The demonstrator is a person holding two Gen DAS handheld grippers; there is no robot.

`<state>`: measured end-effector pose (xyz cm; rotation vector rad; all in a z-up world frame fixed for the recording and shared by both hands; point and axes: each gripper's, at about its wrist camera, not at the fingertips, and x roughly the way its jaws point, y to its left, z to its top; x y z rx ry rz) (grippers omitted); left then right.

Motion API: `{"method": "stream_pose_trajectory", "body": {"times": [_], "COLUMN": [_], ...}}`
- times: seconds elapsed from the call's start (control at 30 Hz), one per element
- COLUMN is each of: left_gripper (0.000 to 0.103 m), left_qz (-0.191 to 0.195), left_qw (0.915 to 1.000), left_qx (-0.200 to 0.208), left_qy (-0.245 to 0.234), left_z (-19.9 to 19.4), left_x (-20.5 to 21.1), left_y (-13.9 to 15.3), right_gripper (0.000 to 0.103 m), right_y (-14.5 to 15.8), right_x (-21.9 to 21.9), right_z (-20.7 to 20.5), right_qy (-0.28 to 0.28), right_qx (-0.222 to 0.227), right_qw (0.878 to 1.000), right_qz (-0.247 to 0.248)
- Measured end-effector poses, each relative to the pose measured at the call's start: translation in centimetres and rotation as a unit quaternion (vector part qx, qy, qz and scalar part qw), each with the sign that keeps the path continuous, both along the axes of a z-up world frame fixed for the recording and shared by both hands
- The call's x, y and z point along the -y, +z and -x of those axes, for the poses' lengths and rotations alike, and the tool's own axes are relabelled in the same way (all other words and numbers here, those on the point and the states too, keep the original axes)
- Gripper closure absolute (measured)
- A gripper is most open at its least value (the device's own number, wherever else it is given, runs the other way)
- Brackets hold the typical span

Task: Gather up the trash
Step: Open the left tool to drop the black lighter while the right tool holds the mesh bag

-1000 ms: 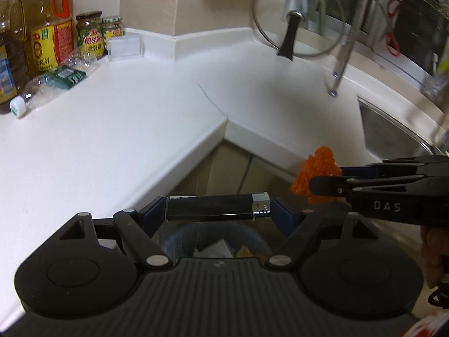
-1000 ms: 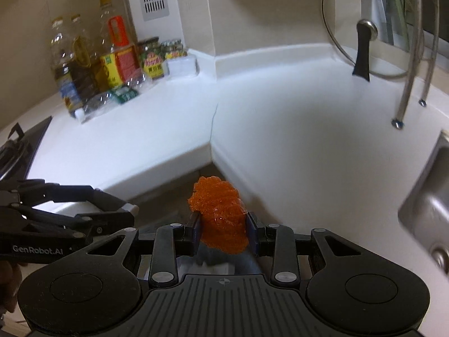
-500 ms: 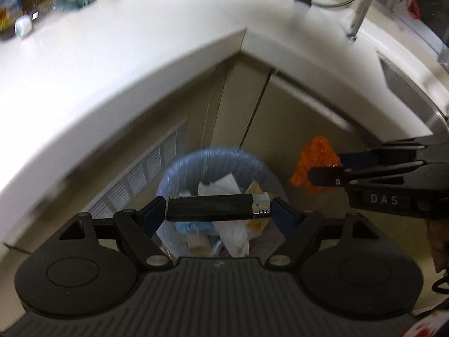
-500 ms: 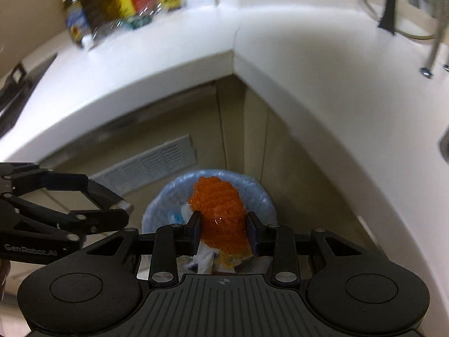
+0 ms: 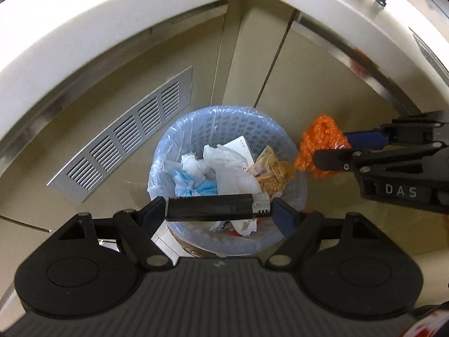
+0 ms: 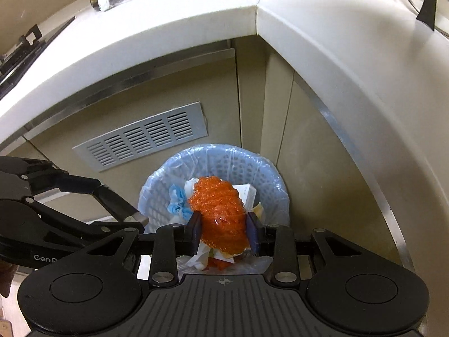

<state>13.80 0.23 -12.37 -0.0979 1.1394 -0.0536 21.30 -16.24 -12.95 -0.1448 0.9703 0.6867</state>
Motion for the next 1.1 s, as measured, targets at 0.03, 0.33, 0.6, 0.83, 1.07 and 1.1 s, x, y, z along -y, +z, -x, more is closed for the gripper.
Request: {"method": "stream_pose_trajectory", "body": {"times": [0.03, 0.33, 0.6, 0.83, 1.07, 1.1], "left_gripper": [0.024, 0.024, 0.024, 0.024, 0.024, 0.024], "left_qz": [0.000, -0.004, -0.001, -0.003, -0.011, -0.011], "left_qw": [1.0000, 1.0000, 0.9999, 0.9999, 0.9996, 0.9995], "left_qx": [-0.002, -0.008, -0.010, -0.010, -0.008, -0.008], "left_qy": [0.001, 0.000, 0.000, -0.007, -0.026, -0.028], "left_z": [0.0, -0.4, -0.9, -1.9, -3.2, -3.4], "left_x": [0.0, 0.1, 0.2, 0.4, 0.8, 0.8], "left_y": [-0.2, -0.7, -1.2, -1.8, -2.4, -2.5], "right_gripper": [0.069, 0.069, 0.069, 0.069, 0.069, 0.069], "right_y": [-0.1, -0.8, -1.2, -2.0, -2.3, -2.3], "right_x": [0.0, -0.4, -0.7, -1.0, -1.1, -1.2], "right_z": [-0.1, -0.7, -0.9, -1.4, -1.7, -1.7], "right_qy": [0.000, -0.013, -0.018, -0.019, -0.022, -0.023], "right_qx": [-0.002, -0.014, -0.020, -0.026, -0.028, -0.028], "right_qw": [1.000, 1.000, 1.000, 0.999, 0.999, 0.999], "right_qz": [0.001, 0.003, 0.008, 0.015, 0.019, 0.020]}}
